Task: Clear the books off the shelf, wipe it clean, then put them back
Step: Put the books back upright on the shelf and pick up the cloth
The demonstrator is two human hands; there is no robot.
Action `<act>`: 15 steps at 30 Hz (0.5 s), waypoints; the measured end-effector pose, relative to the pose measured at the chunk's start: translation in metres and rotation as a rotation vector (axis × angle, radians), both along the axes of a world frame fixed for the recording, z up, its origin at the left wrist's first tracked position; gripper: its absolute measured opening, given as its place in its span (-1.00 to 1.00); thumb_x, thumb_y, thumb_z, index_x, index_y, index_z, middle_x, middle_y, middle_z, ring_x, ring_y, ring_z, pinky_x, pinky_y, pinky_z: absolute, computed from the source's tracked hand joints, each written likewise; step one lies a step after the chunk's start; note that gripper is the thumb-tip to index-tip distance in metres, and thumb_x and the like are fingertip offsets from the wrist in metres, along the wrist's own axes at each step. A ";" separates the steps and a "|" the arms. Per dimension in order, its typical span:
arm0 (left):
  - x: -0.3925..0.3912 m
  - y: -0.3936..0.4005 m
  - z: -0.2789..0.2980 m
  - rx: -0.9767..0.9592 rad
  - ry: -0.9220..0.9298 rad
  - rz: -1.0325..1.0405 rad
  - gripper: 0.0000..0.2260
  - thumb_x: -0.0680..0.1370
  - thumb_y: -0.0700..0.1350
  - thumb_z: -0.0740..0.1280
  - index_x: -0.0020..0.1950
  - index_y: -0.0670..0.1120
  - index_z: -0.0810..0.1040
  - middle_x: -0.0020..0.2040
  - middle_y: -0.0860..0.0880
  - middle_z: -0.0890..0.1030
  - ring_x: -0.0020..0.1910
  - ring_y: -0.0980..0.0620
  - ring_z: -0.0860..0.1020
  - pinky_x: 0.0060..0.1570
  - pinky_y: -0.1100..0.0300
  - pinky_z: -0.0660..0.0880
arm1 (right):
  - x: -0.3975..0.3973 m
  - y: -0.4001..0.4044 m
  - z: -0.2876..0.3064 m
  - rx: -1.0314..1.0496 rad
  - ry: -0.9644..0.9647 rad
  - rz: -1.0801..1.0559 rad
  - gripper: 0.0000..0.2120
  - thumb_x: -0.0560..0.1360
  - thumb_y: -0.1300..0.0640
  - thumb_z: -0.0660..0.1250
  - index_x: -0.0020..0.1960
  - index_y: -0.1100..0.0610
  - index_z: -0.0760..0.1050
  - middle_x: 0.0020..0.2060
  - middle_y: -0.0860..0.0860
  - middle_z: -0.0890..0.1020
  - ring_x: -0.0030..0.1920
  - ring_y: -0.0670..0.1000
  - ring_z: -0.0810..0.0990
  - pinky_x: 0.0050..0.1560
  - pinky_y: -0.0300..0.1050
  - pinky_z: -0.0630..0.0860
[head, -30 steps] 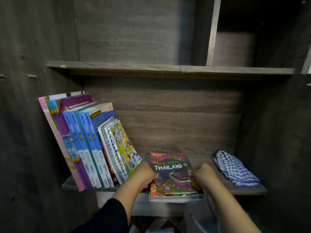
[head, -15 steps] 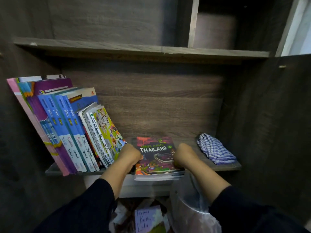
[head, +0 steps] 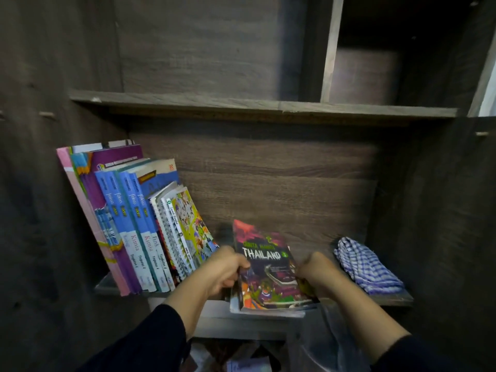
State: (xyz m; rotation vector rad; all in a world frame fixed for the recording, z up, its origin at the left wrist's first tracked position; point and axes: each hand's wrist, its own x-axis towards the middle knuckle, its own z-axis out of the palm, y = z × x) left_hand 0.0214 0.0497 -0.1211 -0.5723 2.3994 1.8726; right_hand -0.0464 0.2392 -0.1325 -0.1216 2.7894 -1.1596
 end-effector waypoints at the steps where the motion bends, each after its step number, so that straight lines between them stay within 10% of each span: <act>1: -0.001 -0.001 0.005 -0.008 0.075 0.026 -0.84 0.54 -0.25 0.25 0.11 -0.20 0.48 -0.16 -0.13 0.56 -0.49 0.09 0.37 -0.57 0.25 0.29 | -0.003 -0.001 -0.001 -0.050 -0.020 0.015 -0.83 0.39 0.15 0.39 -0.25 0.27 0.57 -0.33 0.16 0.61 -0.30 0.09 0.59 -0.29 0.03 0.52; 5: 0.005 -0.020 0.022 -0.272 0.409 0.255 -0.90 0.52 -0.21 0.29 -0.03 -0.08 0.40 -0.09 -0.13 0.61 -0.16 -0.12 0.63 -0.08 -0.10 0.60 | 0.002 -0.006 0.009 -0.063 -0.068 0.094 -0.82 0.43 0.22 0.36 -0.34 0.19 0.53 -0.46 0.09 0.55 -0.49 0.00 0.48 -0.46 -0.20 0.38; 11: 0.023 -0.045 0.000 -0.572 0.449 0.419 -0.84 0.58 -0.16 0.20 0.00 -0.05 0.19 -0.19 -0.16 0.61 -0.37 -0.15 0.62 -0.38 -0.06 0.60 | 0.016 -0.015 0.010 0.196 0.035 0.204 -0.90 0.44 0.19 0.33 -0.13 0.15 0.63 -0.16 0.07 0.66 -0.15 0.01 0.61 -0.15 -0.18 0.47; 15: 0.021 -0.040 -0.016 -0.541 0.362 0.444 -0.87 0.59 -0.22 0.17 0.07 -0.13 0.22 -0.20 -0.10 0.56 -0.38 -0.07 0.61 -0.41 0.04 0.59 | 0.017 -0.019 0.004 0.300 0.062 0.256 -0.89 0.39 0.16 0.31 -0.30 0.07 0.55 -0.37 -0.03 0.65 -0.24 0.03 0.68 -0.30 -0.21 0.51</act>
